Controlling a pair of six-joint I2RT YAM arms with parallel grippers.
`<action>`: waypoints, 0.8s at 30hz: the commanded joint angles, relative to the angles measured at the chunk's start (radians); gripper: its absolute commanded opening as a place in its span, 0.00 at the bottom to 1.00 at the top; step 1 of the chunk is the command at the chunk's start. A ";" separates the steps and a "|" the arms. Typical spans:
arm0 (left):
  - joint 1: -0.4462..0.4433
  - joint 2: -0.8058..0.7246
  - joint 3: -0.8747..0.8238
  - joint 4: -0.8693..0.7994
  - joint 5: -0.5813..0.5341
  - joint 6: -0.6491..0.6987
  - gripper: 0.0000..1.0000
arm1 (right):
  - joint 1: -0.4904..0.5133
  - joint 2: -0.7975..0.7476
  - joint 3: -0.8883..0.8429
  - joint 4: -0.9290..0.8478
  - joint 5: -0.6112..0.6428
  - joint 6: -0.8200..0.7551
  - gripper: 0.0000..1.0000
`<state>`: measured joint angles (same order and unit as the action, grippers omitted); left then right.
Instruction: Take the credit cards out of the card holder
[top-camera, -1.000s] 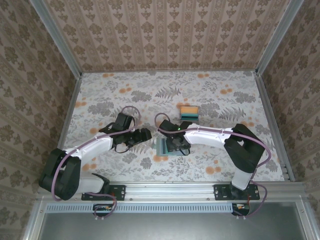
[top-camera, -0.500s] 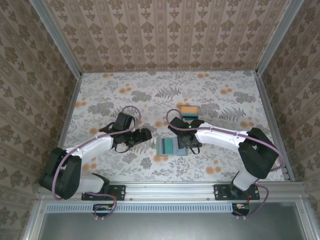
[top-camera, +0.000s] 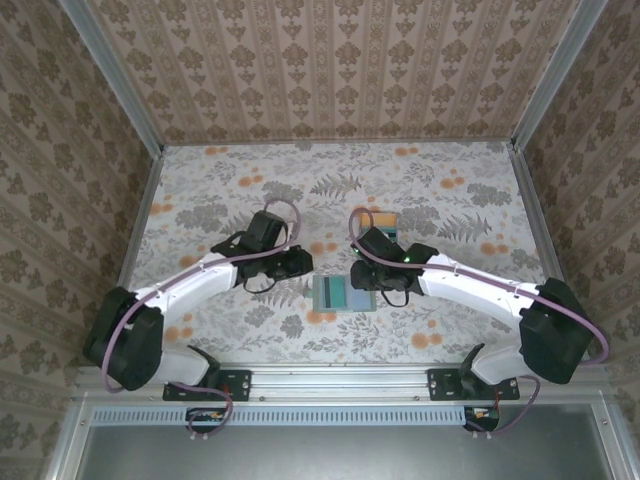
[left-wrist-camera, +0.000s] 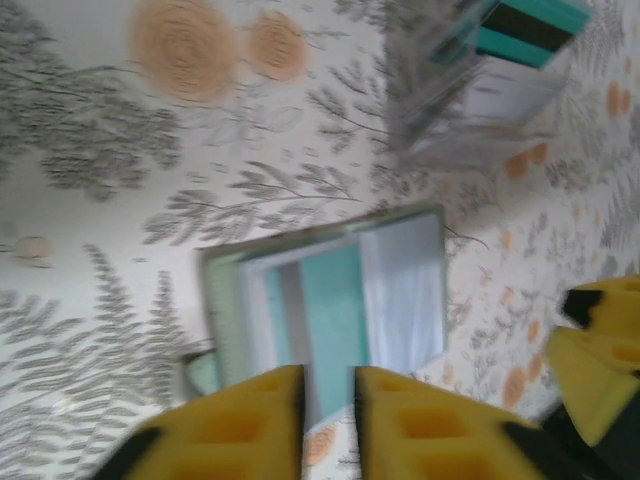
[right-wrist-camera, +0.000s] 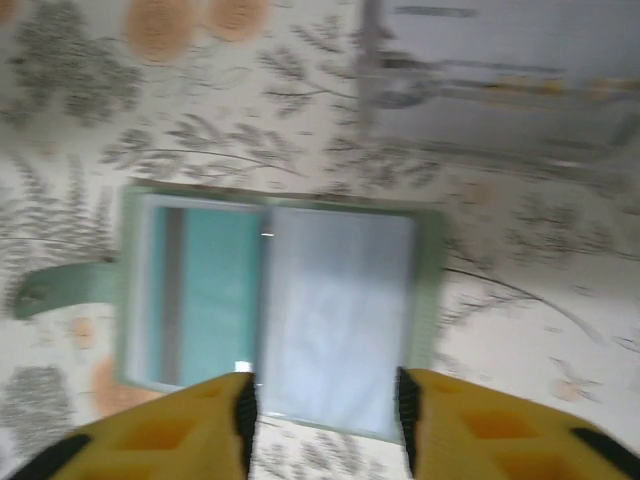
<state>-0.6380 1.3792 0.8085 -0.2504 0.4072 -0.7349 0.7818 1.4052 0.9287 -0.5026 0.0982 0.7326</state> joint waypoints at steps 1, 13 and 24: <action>-0.029 0.065 0.038 0.005 0.036 0.011 0.01 | -0.018 0.007 -0.052 0.161 -0.164 0.016 0.36; -0.081 0.273 0.097 -0.056 0.048 0.050 0.00 | -0.078 0.105 -0.145 0.406 -0.386 0.094 0.15; -0.085 0.271 0.066 -0.093 0.031 0.068 0.00 | -0.111 0.166 -0.174 0.438 -0.428 0.100 0.18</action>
<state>-0.7189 1.6569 0.8795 -0.3103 0.4408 -0.6945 0.6800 1.5528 0.7719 -0.0917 -0.2916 0.8188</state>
